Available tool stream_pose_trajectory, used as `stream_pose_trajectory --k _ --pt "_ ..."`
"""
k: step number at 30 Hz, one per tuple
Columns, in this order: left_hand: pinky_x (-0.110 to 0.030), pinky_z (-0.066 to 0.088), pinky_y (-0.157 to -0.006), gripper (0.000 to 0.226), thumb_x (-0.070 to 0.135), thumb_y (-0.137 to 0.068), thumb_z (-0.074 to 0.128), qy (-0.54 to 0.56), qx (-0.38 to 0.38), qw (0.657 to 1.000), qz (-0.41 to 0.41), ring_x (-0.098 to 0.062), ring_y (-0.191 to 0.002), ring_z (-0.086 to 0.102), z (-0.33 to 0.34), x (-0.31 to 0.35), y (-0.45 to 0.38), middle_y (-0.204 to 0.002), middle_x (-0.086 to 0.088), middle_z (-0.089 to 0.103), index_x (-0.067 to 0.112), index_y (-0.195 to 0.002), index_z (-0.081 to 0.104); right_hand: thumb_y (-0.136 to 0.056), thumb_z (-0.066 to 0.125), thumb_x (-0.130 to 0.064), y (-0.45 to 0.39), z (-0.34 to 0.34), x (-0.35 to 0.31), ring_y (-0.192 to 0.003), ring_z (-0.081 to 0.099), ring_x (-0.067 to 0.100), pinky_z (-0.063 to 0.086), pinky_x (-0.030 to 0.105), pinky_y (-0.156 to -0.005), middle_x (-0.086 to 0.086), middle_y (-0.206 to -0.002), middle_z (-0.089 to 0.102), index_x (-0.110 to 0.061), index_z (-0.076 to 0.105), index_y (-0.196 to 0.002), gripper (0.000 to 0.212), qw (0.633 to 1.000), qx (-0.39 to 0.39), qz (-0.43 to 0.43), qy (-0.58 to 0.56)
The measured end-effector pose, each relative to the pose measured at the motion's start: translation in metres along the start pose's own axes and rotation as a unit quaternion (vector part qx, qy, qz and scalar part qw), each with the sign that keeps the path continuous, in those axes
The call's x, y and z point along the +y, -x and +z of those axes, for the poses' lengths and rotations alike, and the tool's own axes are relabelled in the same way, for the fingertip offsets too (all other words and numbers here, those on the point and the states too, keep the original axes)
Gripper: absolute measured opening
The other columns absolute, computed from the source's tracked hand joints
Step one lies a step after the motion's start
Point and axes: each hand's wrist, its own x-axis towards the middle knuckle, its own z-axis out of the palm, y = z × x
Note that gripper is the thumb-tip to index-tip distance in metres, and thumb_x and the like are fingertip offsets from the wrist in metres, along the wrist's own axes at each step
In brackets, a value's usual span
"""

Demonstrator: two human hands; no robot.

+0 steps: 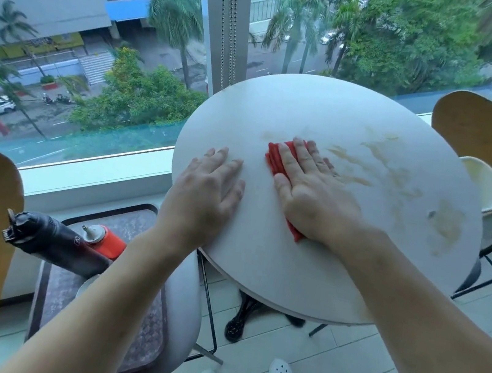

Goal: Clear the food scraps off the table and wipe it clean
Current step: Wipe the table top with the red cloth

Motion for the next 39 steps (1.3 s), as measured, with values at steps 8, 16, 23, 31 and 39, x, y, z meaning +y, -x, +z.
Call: stream_pose_trajectory --k 8,16,23,31,39 --pt "-0.036 0.018 -0.125 0.05 0.04 -0.102 0.051 -0.007 0.005 1.0 0.002 -0.018 -0.152 0.025 0.0 0.0 0.002 -0.162 -0.003 0.036 0.023 -0.149 0.049 -0.106 0.019 -0.048 0.041 0.009 -0.018 -0.153 -0.015 0.006 -0.01 0.029 -0.123 -0.009 -0.168 -0.013 -0.033 -0.003 -0.161 0.061 0.999 0.004 -0.042 -0.003" --pt "-0.033 0.017 -0.125 0.05 0.04 -0.102 0.051 -0.011 0.002 1.0 0.007 -0.018 -0.152 0.025 0.0 -0.003 0.001 -0.162 -0.003 0.035 0.024 -0.149 0.049 -0.105 0.018 -0.051 0.093 0.011 -0.011 -0.149 -0.022 -0.002 -0.017 0.023 -0.119 -0.018 -0.165 -0.02 -0.041 -0.008 -0.158 0.059 1.0 -0.002 -0.018 -0.003" --pt "-0.031 0.015 -0.123 0.049 0.039 -0.102 0.051 -0.017 0.003 1.0 0.007 -0.018 -0.152 0.025 -0.001 -0.001 0.001 -0.162 -0.003 0.035 0.024 -0.149 0.05 -0.105 0.015 -0.052 0.093 0.0 0.01 -0.148 -0.021 -0.004 -0.013 0.026 -0.122 -0.022 -0.163 -0.02 -0.044 -0.009 -0.157 0.058 1.0 -0.009 0.014 0.003" --pt "-0.028 0.012 -0.123 0.049 0.04 -0.103 0.048 -0.026 0.001 1.0 0.0 -0.018 -0.153 0.024 -0.002 0.001 0.002 -0.163 -0.003 0.033 0.026 -0.15 0.048 -0.105 0.015 -0.049 0.044 -0.004 0.024 -0.153 -0.015 0.007 -0.01 0.03 -0.124 -0.009 -0.168 -0.013 -0.034 -0.003 -0.16 0.061 0.998 0.0 0.066 0.003" --pt "-0.03 0.015 -0.122 0.048 0.037 -0.102 0.05 -0.028 0.005 1.0 0.002 -0.02 -0.152 0.026 -0.002 0.004 0.003 -0.162 -0.005 0.036 0.022 -0.148 0.051 -0.104 0.014 -0.049 0.058 0.017 -0.015 -0.153 -0.017 0.01 -0.009 0.035 -0.125 -0.005 -0.167 -0.017 -0.029 -0.007 -0.16 0.063 0.999 0.021 0.04 -0.006"
